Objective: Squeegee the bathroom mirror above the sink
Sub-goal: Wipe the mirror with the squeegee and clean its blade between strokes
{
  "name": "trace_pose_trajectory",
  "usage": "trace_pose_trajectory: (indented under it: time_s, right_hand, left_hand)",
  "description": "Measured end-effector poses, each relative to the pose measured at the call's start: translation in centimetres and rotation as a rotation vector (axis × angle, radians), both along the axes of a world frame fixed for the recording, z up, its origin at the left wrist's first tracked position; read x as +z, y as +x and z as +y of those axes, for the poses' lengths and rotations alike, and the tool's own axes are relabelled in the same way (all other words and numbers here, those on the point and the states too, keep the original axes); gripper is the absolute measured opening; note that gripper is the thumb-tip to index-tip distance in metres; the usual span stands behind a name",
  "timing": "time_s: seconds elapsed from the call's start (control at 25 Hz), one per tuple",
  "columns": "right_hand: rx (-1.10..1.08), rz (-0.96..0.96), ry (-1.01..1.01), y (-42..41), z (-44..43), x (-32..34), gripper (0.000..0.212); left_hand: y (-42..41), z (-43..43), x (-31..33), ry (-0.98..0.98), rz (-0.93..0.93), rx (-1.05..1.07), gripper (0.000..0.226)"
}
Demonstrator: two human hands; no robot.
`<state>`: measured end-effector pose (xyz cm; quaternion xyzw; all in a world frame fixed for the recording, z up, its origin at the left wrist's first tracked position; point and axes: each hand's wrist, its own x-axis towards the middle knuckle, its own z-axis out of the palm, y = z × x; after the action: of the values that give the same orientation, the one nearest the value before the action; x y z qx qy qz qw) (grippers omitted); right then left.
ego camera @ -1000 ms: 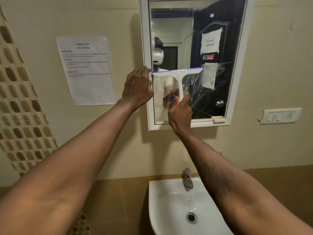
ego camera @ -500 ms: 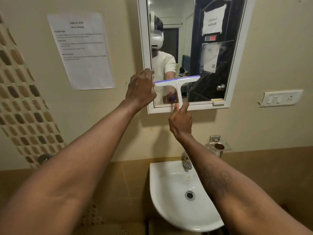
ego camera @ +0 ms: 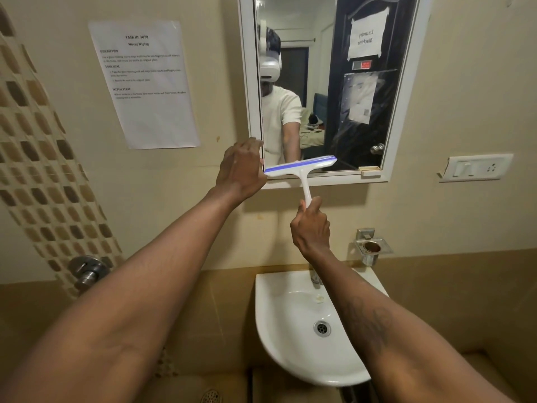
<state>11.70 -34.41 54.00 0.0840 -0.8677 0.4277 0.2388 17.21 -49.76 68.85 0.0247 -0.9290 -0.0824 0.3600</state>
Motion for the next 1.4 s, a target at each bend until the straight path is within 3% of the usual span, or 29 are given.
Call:
trace_pose_trajectory:
  time_s: [0.32, 0.64, 0.84, 1.12, 1.4]
  right_hand:
    - [-0.016, -0.068, -0.077, 1.6, -0.6, -0.2, 0.025]
    - [0.040, 0.119, -0.239, 0.5, -0.9, 5.8, 0.024]
    - [0.006, 0.141, -0.179, -0.6, -2.0, 7.7, 0.024]
    - [-0.014, 0.138, -0.107, -1.1, -2.2, 5.3, 0.021]
    - [-0.029, 0.064, -0.079, -0.9, -1.7, 2.6, 0.021]
  left_hand:
    - [0.8, 0.1, -0.8, 0.009, 0.000, -0.008, 0.043]
    - [0.4, 0.2, 0.8, -0.029, 0.078, -0.011, 0.040]
    - [0.1, 0.1, 1.7, -0.049, 0.100, -0.016, 0.040]
    - [-0.6, -1.2, 1.6, -0.015, 0.062, 0.008, 0.057]
    - [-1.5, -0.5, 1.0, -0.022, 0.057, -0.020, 0.049]
